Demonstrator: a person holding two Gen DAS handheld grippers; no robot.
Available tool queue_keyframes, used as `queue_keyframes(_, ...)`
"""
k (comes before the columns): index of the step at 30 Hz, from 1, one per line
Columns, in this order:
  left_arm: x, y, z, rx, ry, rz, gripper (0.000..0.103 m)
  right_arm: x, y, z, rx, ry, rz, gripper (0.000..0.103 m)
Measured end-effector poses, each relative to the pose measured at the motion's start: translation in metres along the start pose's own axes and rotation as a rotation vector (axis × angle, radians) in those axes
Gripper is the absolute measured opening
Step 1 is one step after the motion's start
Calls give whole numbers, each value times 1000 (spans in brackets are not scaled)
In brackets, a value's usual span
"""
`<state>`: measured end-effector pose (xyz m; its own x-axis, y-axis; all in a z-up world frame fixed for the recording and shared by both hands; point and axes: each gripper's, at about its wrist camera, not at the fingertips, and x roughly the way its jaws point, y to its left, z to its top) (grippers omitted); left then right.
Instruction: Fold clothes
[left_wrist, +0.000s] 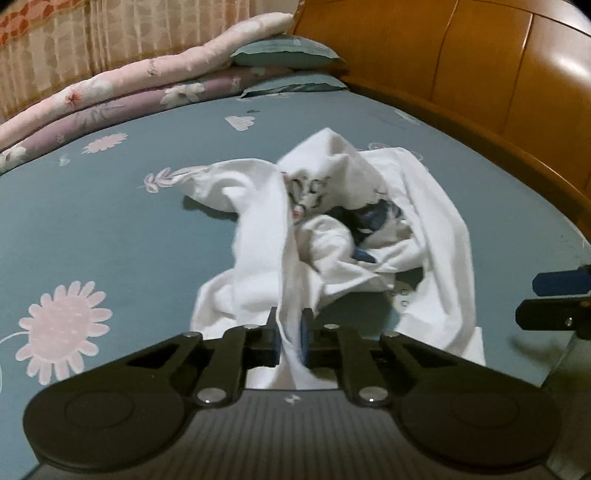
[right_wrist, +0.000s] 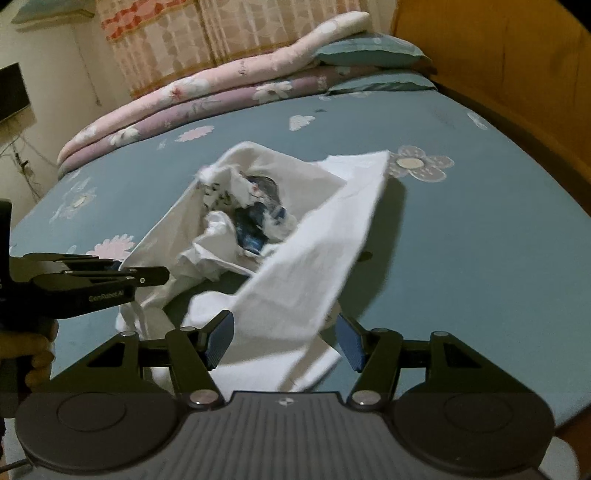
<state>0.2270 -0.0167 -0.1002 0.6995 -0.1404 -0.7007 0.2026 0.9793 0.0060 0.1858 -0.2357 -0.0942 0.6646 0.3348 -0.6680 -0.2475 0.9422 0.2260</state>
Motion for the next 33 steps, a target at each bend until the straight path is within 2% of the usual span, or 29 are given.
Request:
queue_keyframes(6, -6, 31, 15, 54, 14, 77, 2, 25, 7, 7, -37, 29, 41, 66)
queue_keyframes(10, -4, 63, 31, 61, 29, 150, 1, 37, 3, 7, -14, 41, 68, 66)
queue_keyframes(20, 14, 159, 56, -171, 58, 109, 3, 49, -13, 13, 19, 59, 38, 68)
queue_keyframes(22, 18, 165, 55, -206, 59, 46, 5, 51, -15, 14, 23, 59, 33, 68)
queue_keyframes(23, 20, 165, 53, -221, 59, 4, 13, 52, -16, 15, 25, 60, 33, 69)
queue_keyframes(24, 22, 166, 51, -236, 59, -39, 28, 54, -17, 15, 26, 62, 33, 69)
queue_keyframes(26, 32, 159, 47, -213, 70, -82, 45, 58, -16, 16, 25, 71, 36, 69)
queue_keyframes(29, 51, 147, 45, -132, 99, -76, 45, 62, -16, 15, 24, 84, 45, 69)
queue_keyframes(33, 73, 150, 44, -117, 105, -95, 47, 63, -16, 15, 18, 91, 50, 69)
